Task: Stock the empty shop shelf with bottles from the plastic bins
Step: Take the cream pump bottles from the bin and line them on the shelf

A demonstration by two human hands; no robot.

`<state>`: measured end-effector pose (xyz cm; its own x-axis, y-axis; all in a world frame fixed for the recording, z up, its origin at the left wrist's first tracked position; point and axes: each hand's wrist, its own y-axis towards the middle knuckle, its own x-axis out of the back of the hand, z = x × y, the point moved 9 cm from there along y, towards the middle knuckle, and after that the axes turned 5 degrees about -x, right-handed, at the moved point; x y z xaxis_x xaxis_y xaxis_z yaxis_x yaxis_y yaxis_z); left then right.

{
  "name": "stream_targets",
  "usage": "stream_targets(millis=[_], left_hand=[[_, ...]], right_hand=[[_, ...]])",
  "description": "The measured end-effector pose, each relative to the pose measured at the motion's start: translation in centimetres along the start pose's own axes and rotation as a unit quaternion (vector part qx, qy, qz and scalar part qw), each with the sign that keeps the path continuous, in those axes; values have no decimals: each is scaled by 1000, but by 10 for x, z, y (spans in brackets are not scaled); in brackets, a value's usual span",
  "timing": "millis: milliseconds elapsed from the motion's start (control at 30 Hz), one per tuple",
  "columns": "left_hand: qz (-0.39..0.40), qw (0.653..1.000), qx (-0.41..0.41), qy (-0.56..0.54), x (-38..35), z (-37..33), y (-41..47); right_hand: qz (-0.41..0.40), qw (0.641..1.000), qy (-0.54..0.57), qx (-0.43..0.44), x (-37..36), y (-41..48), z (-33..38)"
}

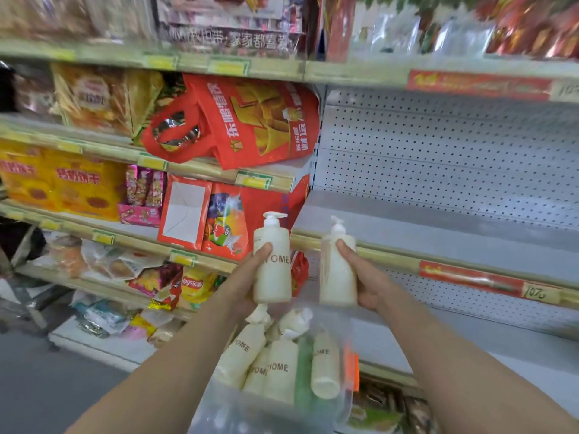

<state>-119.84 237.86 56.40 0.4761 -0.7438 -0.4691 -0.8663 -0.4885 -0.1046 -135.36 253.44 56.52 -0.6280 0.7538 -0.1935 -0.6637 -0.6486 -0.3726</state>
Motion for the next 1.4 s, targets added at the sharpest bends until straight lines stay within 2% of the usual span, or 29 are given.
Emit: stream_targets(millis=[167, 300, 533, 933, 1100, 1267, 1400], left_hand=[[23, 999, -23, -2, -35, -37, 7], [25, 999, -46, -15, -62, -66, 11], [56, 996, -56, -31, -84, -82, 24], [74, 996, -41, -3, -102, -74, 60], [78, 996, -28, 15, -108, -61, 76], [79, 996, -14, 31, -110, -56, 91], [87, 996, -19, 20, -117, -61, 109]], right_hand=[[21, 999, 13, 42, 6, -17, 54], [74, 994, 41, 65, 5, -32, 89], [139, 985, 64, 78, 0, -45, 115], [-24, 990, -39, 133, 37, -32, 131], [-26, 992, -36, 120, 47, -20, 137], [53, 991, 57, 106, 49, 1, 143], [62, 990, 48, 115, 53, 19, 149]])
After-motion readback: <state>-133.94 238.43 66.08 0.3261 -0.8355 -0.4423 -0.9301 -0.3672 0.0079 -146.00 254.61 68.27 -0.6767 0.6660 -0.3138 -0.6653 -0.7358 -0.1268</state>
